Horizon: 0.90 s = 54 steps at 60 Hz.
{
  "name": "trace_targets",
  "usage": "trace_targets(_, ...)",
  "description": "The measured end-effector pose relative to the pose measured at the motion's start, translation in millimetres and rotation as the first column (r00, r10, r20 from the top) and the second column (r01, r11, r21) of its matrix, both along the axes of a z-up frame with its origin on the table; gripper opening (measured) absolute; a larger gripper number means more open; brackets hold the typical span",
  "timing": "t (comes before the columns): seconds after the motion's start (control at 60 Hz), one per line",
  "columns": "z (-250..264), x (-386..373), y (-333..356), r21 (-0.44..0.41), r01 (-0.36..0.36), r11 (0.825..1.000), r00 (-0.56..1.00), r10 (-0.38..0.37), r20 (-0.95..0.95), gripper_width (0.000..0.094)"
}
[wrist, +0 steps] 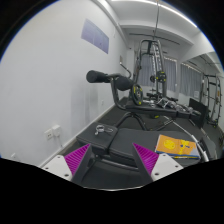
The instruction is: Fold towel
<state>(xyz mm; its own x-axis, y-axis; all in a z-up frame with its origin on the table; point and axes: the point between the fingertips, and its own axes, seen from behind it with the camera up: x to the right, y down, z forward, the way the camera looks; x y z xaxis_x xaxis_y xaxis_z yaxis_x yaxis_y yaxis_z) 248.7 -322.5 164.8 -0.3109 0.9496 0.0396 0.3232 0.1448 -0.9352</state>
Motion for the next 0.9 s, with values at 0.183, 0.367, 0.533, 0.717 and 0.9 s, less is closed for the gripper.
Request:
trace_targets(0.183, -10.2, -33.3, 64.0, 0.013, 0.101, 0.995, 0.995, -0.101, 0.016, 0.0858)
trace_targets(0.367, -24.8, -65.4, 129.8, 0.012, 0.203, 0.979, 0.979, -0.203, 0.03, 0.0857)
trace_targets(0.533, -41.2, -96.3, 170.3, 0.027, 0.27, 0.962, 0.961, -0.271, 0.043, 0.0859)
trace_targets(0.717, -69.2, -150.3, 195.4, 0.037, 0.328, 0.944, 0.942, -0.329, 0.069, 0.0856)
trace_targets(0.9, -123.1, -217.7, 215.8, 0.05, 0.358, 0.932, 0.925, -0.361, 0.119, 0.0855)
